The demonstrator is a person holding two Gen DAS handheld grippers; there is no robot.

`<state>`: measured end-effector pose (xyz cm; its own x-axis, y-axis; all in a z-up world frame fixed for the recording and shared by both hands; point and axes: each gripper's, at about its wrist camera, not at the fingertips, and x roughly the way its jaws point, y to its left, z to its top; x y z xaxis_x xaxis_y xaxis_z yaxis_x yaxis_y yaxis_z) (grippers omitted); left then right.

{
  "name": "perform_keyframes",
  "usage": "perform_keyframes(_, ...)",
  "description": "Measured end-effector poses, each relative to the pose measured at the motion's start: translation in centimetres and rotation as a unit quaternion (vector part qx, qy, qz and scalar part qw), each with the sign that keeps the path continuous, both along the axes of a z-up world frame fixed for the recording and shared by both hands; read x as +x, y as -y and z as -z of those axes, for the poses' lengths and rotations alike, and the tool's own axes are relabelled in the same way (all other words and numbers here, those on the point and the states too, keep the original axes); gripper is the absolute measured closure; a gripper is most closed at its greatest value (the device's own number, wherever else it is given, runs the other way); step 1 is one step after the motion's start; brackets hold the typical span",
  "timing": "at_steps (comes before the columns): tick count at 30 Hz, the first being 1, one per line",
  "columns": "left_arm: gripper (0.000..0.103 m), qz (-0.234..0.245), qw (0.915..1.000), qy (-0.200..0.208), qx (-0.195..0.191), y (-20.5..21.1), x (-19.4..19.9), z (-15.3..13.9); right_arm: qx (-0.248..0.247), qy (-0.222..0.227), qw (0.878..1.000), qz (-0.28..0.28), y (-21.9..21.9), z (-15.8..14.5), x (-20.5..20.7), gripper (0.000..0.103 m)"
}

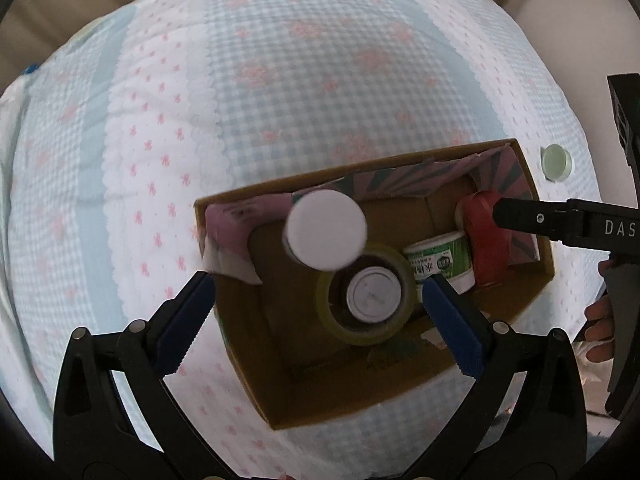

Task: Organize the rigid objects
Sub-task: 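Lower both items into the box and open both grippers, then withdraw both grippers from the box toward the earbud case and green jar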

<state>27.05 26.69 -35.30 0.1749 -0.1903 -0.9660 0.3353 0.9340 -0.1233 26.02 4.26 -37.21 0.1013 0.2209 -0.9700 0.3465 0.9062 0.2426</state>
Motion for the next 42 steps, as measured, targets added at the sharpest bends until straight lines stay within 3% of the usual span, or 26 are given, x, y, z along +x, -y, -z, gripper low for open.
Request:
perform_keyframes(12,0.000,-0.029,0.9985,0.045,-0.010,-0.9,-4.3,-4.6,-0.003,0.049,0.999,-0.016,-0.5,-3.9,-2.6,0.001)
perform_keyframes(26,0.000,-0.043,0.9914,0.123,-0.008,1.0,-11.2,-12.4,-0.023,0.112,0.992,-0.062,0.3,-12.0,-10.0,0.001)
perform_keyframes(35,0.000,-0.066,0.9856,0.152,-0.036,7.0,-13.2,-15.8,-0.100,0.149,0.982,-0.058,7.2,-16.1,-15.0,0.001)
perform_keyframes(42,0.000,-0.098,0.9801,0.172,-0.021,15.9,-14.4,-16.6,-0.116,0.190,0.973,-0.059,14.7,-17.9,-16.3,0.001)
